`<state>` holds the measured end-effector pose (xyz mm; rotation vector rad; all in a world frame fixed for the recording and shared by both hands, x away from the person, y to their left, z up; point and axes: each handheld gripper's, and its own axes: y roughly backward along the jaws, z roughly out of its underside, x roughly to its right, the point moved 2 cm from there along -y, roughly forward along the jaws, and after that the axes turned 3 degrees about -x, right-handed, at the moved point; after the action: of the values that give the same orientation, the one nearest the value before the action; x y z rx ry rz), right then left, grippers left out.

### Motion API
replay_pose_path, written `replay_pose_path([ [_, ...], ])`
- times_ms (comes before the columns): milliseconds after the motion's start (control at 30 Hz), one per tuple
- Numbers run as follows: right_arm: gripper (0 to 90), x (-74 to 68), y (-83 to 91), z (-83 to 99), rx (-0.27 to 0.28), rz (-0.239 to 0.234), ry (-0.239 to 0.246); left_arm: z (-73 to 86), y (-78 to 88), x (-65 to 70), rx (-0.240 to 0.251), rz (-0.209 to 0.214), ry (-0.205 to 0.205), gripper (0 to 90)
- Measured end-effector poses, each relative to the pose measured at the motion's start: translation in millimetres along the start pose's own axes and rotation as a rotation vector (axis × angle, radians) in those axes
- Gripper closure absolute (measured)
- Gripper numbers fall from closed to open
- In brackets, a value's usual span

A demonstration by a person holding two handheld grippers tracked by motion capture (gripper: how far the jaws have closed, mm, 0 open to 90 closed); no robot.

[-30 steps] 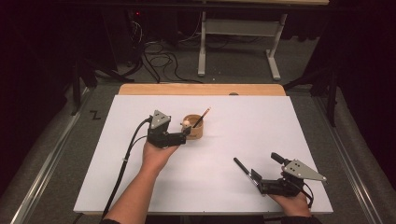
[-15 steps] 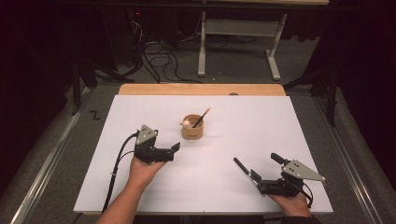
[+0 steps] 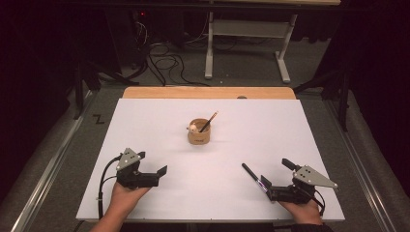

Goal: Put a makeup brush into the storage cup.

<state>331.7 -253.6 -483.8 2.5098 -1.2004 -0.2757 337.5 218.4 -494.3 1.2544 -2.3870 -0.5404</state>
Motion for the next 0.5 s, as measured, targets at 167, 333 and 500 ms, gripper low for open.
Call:
replay_pose_path([
  [167, 1.0, 0.1, -0.2, 1.4, -0.008, 0.012, -0.005, 14.3, 6.7, -4.2, 0.022, -0.037, -0.035, 1.3],
  [333, 1.0, 2.8, 0.4, 4.8, -0.027, 0.032, -0.02, 14.1, 7.5, -5.3, 0.0, -0.086, -0.096, 1.5],
  [500, 0.9, 10.0, -0.7, 7.3, -0.042, 0.066, -0.042, 15.0, 6.3, -6.9, 0.009, -0.018, -0.104, 3.7],
])
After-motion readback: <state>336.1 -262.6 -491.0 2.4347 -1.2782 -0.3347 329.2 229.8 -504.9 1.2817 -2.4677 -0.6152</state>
